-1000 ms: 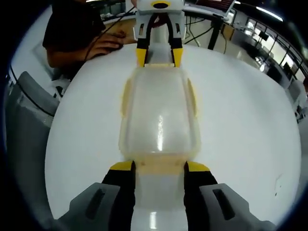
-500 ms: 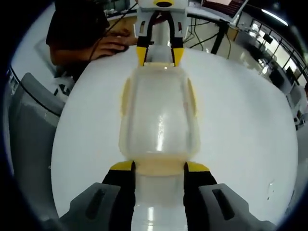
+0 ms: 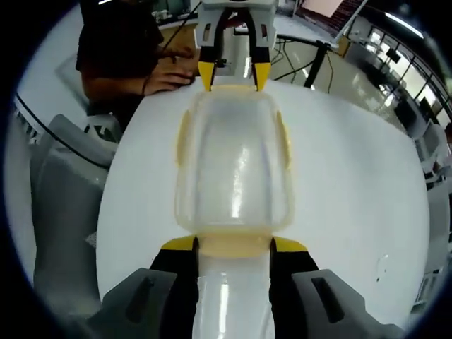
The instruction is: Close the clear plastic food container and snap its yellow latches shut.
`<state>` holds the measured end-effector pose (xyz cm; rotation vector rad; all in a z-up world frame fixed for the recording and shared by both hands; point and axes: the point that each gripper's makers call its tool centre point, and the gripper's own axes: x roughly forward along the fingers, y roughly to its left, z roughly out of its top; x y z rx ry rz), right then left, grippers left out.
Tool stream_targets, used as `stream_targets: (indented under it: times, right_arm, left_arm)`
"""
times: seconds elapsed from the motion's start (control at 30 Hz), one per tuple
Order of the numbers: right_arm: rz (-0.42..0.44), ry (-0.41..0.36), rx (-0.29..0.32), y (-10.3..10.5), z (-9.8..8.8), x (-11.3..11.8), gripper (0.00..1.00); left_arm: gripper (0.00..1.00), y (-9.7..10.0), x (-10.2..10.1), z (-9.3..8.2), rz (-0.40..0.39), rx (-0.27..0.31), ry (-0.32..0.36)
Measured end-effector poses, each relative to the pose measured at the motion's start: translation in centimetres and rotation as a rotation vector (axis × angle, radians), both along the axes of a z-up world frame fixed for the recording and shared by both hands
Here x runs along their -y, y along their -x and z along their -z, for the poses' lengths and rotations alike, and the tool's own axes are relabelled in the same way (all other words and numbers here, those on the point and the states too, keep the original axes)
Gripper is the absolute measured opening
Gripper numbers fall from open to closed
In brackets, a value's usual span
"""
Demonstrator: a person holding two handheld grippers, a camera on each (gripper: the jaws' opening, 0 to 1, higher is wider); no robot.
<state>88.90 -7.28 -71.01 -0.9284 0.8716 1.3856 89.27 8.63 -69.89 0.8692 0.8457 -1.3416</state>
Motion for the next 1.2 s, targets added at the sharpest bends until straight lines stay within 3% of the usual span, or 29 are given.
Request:
stream_targets:
  times: [0.43, 0.87, 1.2]
  right_arm:
    - [0.027, 0.02, 0.02, -0.1, -2.5, 5.7, 0.35]
    - [0.086, 0.03, 0.005, 0.3, -2.1, 12.4, 0.35]
    - [0.126, 0.031, -0.006, 1.3, -1.1, 16.3, 0.35]
  left_arm:
    - [0.32, -0.4, 6.0, -2.8, 0.037, 0.03, -0.001]
    - [0.32, -0.8, 12.5, -2.0, 0.095, 0.036, -0.011]
    - [0.32, -0.9, 16.2, -1.2, 0.134, 0.046, -0.01]
